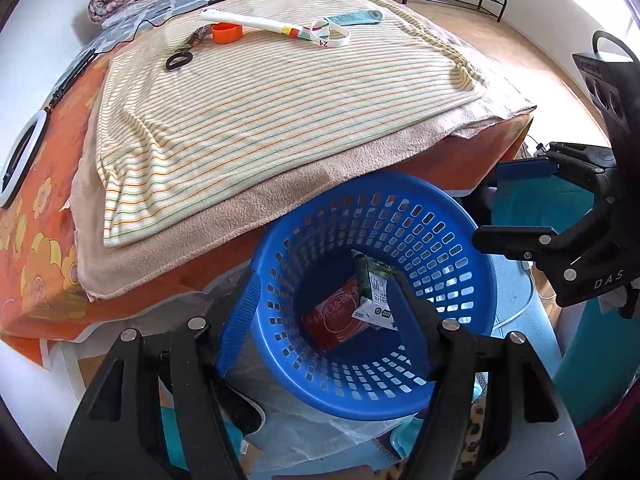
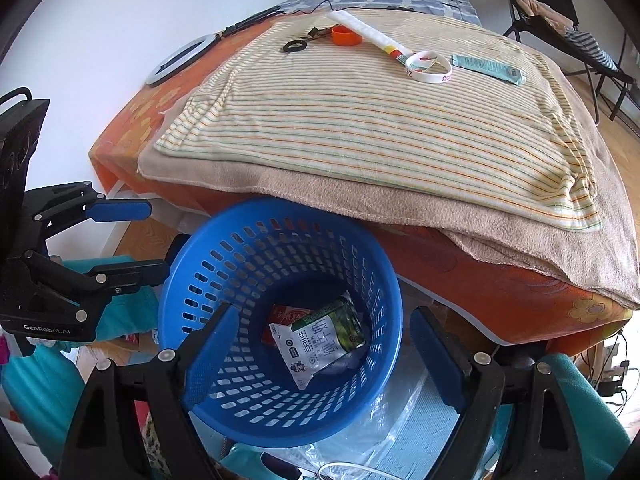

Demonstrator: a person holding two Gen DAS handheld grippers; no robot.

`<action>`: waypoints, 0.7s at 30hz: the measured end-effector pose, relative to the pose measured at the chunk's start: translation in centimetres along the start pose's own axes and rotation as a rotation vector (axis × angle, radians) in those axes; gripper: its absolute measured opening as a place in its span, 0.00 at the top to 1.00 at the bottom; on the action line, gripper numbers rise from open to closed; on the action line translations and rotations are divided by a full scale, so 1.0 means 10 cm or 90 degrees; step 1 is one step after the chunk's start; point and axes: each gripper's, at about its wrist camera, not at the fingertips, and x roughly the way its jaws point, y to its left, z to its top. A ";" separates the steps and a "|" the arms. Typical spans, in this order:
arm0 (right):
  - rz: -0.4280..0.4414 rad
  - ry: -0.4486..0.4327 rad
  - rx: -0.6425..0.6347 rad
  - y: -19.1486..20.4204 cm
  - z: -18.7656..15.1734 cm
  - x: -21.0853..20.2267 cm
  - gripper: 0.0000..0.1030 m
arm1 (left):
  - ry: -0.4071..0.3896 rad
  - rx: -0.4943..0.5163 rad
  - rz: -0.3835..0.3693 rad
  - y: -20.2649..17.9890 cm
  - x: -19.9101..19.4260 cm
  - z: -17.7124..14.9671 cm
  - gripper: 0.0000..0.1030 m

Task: Collect trash
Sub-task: 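Move both open tools back over the striped towel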

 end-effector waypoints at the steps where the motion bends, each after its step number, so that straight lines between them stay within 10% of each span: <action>1: 0.002 -0.001 0.003 0.00 0.00 -0.01 0.13 | -0.004 -0.004 -0.003 0.01 -0.01 0.01 0.34; 21: 0.013 -0.009 -0.020 0.03 0.33 -0.12 0.14 | -0.072 -0.008 0.017 0.24 -0.32 0.69 0.34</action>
